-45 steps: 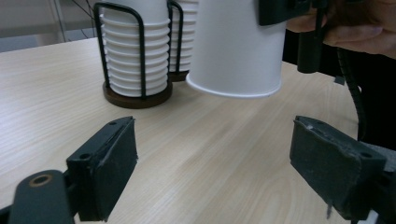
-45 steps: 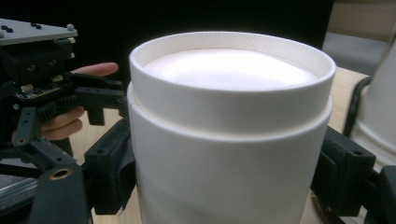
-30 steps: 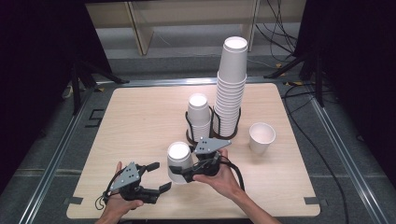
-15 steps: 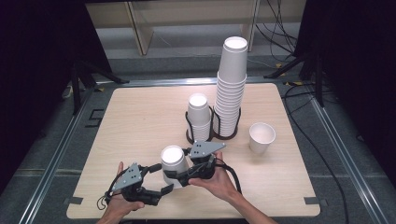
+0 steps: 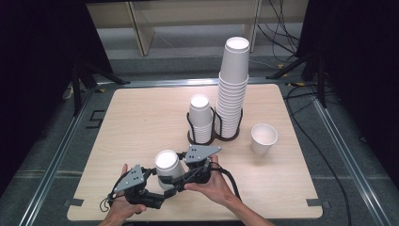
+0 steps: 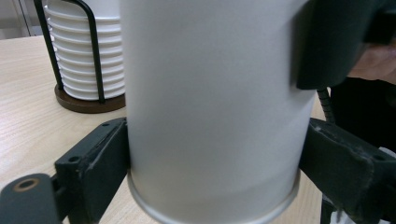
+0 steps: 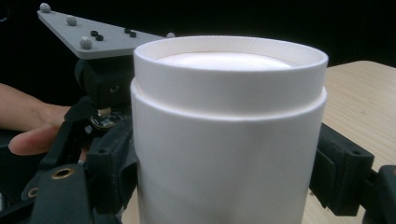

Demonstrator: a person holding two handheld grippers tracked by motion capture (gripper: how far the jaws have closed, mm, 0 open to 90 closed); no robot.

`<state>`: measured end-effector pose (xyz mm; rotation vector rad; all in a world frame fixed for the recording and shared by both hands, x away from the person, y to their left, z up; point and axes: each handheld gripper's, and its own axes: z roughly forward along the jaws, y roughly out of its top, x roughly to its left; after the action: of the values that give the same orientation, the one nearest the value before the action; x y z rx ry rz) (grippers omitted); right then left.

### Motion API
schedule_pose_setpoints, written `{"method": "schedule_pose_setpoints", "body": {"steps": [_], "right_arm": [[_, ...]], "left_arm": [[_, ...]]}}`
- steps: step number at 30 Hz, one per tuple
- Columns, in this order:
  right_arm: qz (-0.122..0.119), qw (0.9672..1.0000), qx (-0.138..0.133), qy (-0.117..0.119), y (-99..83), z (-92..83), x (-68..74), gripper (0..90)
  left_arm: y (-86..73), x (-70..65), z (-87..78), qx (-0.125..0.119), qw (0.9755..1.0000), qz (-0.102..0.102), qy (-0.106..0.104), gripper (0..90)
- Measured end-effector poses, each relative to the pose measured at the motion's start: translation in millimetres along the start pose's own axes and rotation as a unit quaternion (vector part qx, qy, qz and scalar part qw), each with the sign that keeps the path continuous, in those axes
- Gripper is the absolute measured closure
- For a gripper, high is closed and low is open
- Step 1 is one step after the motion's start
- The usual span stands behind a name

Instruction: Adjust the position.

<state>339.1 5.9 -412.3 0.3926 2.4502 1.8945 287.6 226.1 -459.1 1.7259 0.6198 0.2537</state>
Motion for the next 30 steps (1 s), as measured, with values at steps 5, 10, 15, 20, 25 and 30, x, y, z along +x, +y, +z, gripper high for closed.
{"method": "schedule_pose_setpoints", "body": {"steps": [5, 10, 15, 20, 25, 30], "right_arm": [[-0.006, 1.0000, -0.006, 0.004, 0.0, 4.3, 1.3, 21.9], [0.000, 0.9999, -0.011, 0.010, -0.1, 5.9, 3.5, 21.9], [0.000, 0.9999, -0.011, 0.011, -0.2, 5.0, 2.3, 21.9], [-0.003, 0.9999, -0.006, 0.012, -1.0, 5.0, 2.1, 21.4], [0.000, 0.9999, 0.005, 0.011, -0.7, 4.5, 1.8, 20.1], [-0.006, 0.9993, 0.031, 0.019, 3.4, 1.0, 0.5, 15.3]], "left_arm": [[-0.4, 0.2, 0.6, -0.004, 1.0000, -0.006, -0.002, 7.8], [-1.7, 2.5, -1.3, -0.016, 0.9998, -0.007, -0.014, 8.1], [-1.3, 1.2, -3.0, -0.022, 0.9997, -0.006, -0.004, 9.5], [-0.7, 1.4, -4.7, -0.005, 0.9999, 0.008, 0.004, 12.4], [0.6, -0.2, -4.7, 0.009, 0.9994, 0.031, 0.010, 15.1], [0.4, -0.8, -3.1, 0.012, 0.9989, 0.046, 0.003, 16.7]]}}
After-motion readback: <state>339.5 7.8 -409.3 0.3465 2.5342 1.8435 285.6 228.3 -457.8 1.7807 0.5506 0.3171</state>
